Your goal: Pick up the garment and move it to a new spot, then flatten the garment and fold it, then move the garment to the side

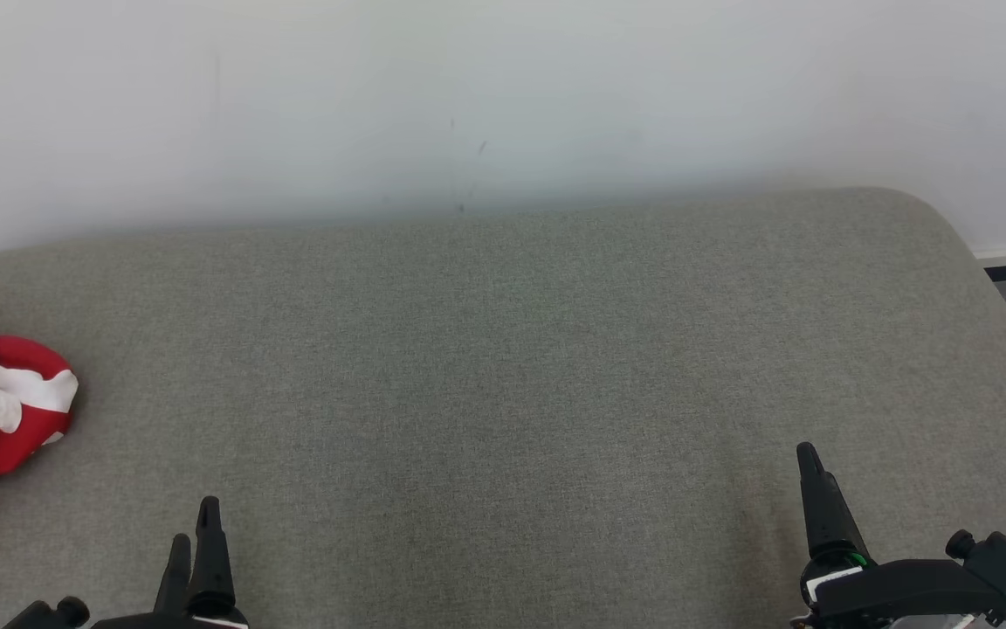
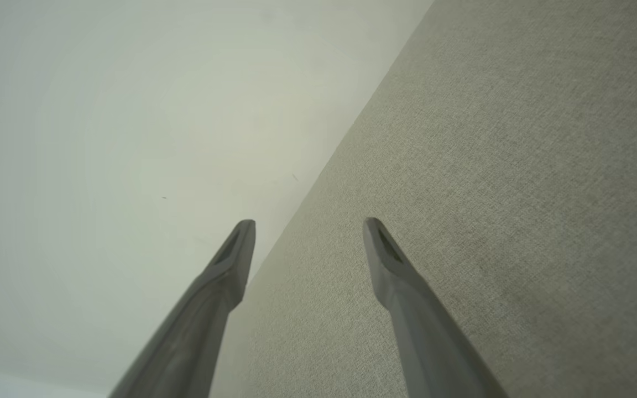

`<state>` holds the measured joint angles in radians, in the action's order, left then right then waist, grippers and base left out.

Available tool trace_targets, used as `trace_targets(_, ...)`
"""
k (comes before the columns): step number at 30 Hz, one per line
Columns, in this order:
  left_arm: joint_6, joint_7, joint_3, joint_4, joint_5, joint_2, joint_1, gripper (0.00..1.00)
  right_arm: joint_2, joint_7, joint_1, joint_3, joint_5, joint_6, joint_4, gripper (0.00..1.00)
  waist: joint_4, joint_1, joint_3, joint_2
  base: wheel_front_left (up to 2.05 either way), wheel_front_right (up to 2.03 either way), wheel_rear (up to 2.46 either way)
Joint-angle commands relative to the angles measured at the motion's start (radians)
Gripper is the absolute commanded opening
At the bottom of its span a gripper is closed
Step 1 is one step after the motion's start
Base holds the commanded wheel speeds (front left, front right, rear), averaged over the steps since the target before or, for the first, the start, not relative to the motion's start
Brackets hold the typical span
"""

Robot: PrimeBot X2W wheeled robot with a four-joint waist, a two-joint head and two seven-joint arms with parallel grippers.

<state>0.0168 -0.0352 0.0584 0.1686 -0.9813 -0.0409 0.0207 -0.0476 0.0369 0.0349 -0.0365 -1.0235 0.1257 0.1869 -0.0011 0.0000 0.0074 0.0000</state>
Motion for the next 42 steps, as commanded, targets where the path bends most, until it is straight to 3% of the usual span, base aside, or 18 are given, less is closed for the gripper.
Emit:
trace_targets(1, -0.007, -0.011, -0.004, -0.021, 0.035, -0.006, 0.005, 1.00, -0.002, 0.010, 0.003, 0.005, 0.035, 0.005, -0.019, 1.00, 0.000, 0.0000, 0.000, 0.0000, 0.00, 0.00, 0.00)
trace_targets(18, -0.044, -0.067, -0.022, -0.042, 0.269, -0.008, -0.023, 1.00, -0.002, 0.066, -0.010, 0.026, 0.290, 0.005, -0.030, 1.00, -0.002, 0.0000, 0.001, 0.0000, 0.00, 0.00, 0.00)
trace_targets(42, -0.073, -0.132, -0.041, -0.062, 0.554, -0.010, -0.054, 1.00, -0.003, 0.130, -0.035, 0.043, 0.558, 0.006, -0.048, 1.00, 0.005, 0.0000, -0.003, 0.0000, 0.00, 0.00, 0.00)
